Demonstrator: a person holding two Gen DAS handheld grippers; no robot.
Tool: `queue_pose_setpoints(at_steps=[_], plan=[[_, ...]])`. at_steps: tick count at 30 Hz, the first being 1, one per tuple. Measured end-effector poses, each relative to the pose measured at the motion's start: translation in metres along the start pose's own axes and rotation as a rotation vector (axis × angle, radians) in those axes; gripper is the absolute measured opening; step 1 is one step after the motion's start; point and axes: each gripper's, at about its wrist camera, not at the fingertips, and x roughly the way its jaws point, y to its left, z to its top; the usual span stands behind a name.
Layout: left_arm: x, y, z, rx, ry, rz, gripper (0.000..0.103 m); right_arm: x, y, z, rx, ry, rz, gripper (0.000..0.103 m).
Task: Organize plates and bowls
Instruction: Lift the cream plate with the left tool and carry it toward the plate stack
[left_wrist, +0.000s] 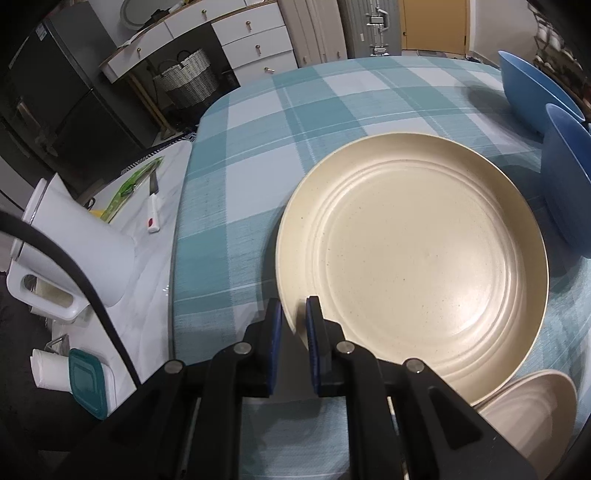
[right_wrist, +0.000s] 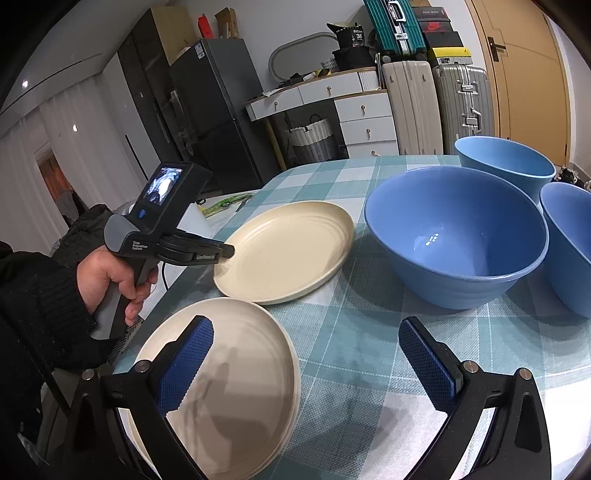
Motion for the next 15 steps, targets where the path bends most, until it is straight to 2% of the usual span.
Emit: queue_pose_setpoints(at_steps=[15], plan=[[-0.002, 0.037, -0.021, -0.063, 0.027, -0.011, 0.011, 0.007, -0.005, -0.003, -0.012, 0.008, -0.002, 0.102]])
